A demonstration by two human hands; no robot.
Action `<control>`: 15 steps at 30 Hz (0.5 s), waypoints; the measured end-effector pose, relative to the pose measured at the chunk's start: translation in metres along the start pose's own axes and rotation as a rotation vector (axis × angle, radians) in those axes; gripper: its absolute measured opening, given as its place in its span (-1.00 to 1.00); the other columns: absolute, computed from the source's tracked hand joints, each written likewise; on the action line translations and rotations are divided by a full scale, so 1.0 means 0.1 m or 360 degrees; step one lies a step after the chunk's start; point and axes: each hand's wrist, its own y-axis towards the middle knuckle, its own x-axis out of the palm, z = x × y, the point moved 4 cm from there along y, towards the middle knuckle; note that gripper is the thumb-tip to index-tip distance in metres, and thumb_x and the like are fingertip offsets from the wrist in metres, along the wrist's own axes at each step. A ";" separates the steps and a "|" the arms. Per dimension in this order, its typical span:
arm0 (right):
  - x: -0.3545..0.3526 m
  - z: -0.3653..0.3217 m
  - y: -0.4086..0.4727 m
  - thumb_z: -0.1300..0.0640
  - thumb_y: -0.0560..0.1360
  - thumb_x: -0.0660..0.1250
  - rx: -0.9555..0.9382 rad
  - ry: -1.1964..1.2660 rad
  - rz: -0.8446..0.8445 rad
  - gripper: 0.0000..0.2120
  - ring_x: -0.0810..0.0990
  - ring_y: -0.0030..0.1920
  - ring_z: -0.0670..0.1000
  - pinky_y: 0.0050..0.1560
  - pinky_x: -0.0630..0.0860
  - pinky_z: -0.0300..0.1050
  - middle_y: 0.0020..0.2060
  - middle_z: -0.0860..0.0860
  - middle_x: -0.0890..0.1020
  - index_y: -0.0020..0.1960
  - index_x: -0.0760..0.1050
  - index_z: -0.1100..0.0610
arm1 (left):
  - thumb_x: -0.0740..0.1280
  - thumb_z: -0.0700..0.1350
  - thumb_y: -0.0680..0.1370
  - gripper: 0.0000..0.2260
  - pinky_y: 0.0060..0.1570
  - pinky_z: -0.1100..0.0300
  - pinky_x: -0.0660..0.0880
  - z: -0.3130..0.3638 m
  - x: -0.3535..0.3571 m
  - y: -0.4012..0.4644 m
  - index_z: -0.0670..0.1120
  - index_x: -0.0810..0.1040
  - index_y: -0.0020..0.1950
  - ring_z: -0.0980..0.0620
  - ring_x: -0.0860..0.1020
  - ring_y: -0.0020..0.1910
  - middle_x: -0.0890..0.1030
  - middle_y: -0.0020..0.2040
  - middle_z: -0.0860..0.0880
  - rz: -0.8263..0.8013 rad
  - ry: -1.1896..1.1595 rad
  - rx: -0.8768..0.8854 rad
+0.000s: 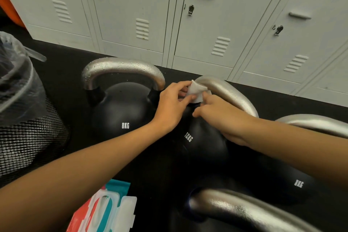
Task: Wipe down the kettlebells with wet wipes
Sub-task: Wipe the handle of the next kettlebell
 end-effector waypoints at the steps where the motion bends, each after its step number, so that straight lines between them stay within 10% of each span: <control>1: 0.06 -0.01 0.04 0.33 0.51 0.23 0.0024 0.0145 0.0002 -0.40 0.52 0.17 0.02 0.19 0.50 -0.06 0.15 0.07 0.55 0.51 0.17 0.13 | 0.42 -0.28 0.49 -0.65 -0.06 0.48 0.47 0.00 -0.01 -0.01 -0.13 0.55 0.27 0.15 0.58 -0.05 0.58 0.03 -0.10 -0.0017 0.0002 -0.0007; 9: 0.25 0.00 0.14 0.40 0.55 0.12 0.0143 0.0496 0.0046 -0.29 0.46 0.02 -0.09 0.05 0.39 -0.25 -0.04 -0.06 0.46 0.60 -0.10 0.14 | 0.24 -0.39 0.55 -0.58 0.15 0.44 0.42 -0.13 -0.10 -0.14 -0.11 0.45 0.39 0.11 0.56 0.14 0.57 0.17 -0.09 -0.0252 0.0071 -0.0075; 11: 0.24 0.00 0.14 0.44 0.53 0.12 0.0148 0.0539 0.0061 -0.43 0.49 0.12 -0.02 0.10 0.39 -0.21 0.00 0.01 0.51 0.50 0.15 0.19 | 0.22 -0.43 0.54 -0.54 0.19 0.42 0.41 -0.16 -0.11 -0.16 -0.11 0.43 0.40 0.12 0.55 0.16 0.57 0.20 -0.10 -0.0307 0.0054 -0.0108; 15: 0.21 -0.04 0.11 0.52 0.51 0.06 0.0038 0.0712 0.0159 -0.65 0.59 -0.30 -0.28 -0.35 0.43 -0.49 -0.19 -0.01 0.54 0.11 0.41 0.18 | 0.23 -0.41 0.55 -0.56 0.24 0.29 0.44 -0.09 -0.13 -0.13 -0.11 0.45 0.39 0.13 0.56 0.17 0.58 0.21 -0.09 -0.0326 -0.0069 -0.0138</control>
